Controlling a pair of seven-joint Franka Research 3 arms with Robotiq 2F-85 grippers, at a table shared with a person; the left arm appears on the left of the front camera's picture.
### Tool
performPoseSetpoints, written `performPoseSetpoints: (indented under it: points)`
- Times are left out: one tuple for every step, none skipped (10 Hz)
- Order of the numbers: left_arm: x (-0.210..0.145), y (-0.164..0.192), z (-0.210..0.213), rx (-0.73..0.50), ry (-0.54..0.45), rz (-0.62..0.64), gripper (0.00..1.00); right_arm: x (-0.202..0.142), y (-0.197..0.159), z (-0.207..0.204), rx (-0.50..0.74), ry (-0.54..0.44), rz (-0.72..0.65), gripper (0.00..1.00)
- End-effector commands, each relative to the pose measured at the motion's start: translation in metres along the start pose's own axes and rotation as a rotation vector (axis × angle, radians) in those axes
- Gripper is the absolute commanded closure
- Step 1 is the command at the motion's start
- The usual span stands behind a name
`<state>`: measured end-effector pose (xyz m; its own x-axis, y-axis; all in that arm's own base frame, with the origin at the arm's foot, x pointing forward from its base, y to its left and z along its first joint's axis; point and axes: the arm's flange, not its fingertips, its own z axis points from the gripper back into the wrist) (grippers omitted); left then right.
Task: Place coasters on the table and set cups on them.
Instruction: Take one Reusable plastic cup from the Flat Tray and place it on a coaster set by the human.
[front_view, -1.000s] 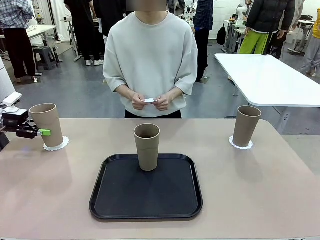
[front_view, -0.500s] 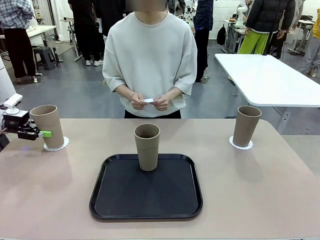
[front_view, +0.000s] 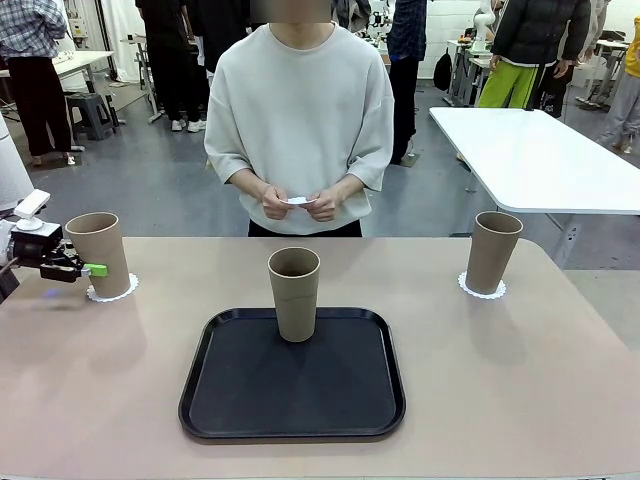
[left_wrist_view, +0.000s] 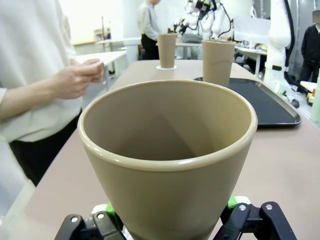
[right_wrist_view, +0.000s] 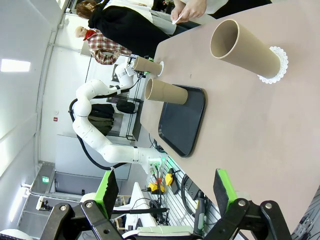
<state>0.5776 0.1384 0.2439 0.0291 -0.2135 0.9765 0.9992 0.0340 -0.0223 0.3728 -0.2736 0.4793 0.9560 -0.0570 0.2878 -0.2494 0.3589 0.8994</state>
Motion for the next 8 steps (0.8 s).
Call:
performPoseSetpoints:
  points:
    - [0.0007, 0.0031, 0.0010, -0.014, 0.018, -0.019, 0.15, 0.0003, 0.0015, -0.0004, 0.003, 0.002, -0.011, 0.00]
    - [0.0009, 0.0032, 0.0012, -0.013, 0.017, -0.016, 0.15, 0.0003, 0.0015, -0.0004, 0.003, 0.002, -0.011, 0.00]
    - [0.0010, 0.0029, 0.0022, -0.012, 0.019, -0.015, 0.15, 0.0003, 0.0015, -0.0004, 0.003, 0.002, -0.011, 0.00]
    - [0.0011, 0.0037, 0.0025, -0.011, 0.023, -0.011, 0.15, 0.0003, 0.0015, -0.0004, 0.003, 0.002, -0.011, 0.00]
    - [0.0014, 0.0034, 0.0038, -0.014, 0.028, -0.009, 0.00, 0.0003, 0.0015, -0.0004, 0.003, 0.002, -0.011, 0.00]
    - [0.0015, 0.0034, 0.0045, -0.018, 0.031, -0.009, 0.00, 0.0003, 0.0015, -0.0004, 0.003, 0.002, -0.011, 0.00]
    - [0.0012, 0.0038, 0.0047, -0.018, 0.037, -0.004, 0.00, 0.0003, 0.0015, -0.0004, 0.003, 0.002, -0.011, 0.00]
    - [0.0009, 0.0037, 0.0049, -0.025, 0.045, 0.004, 0.00, 0.0003, 0.0015, -0.0004, 0.003, 0.002, -0.011, 0.00]
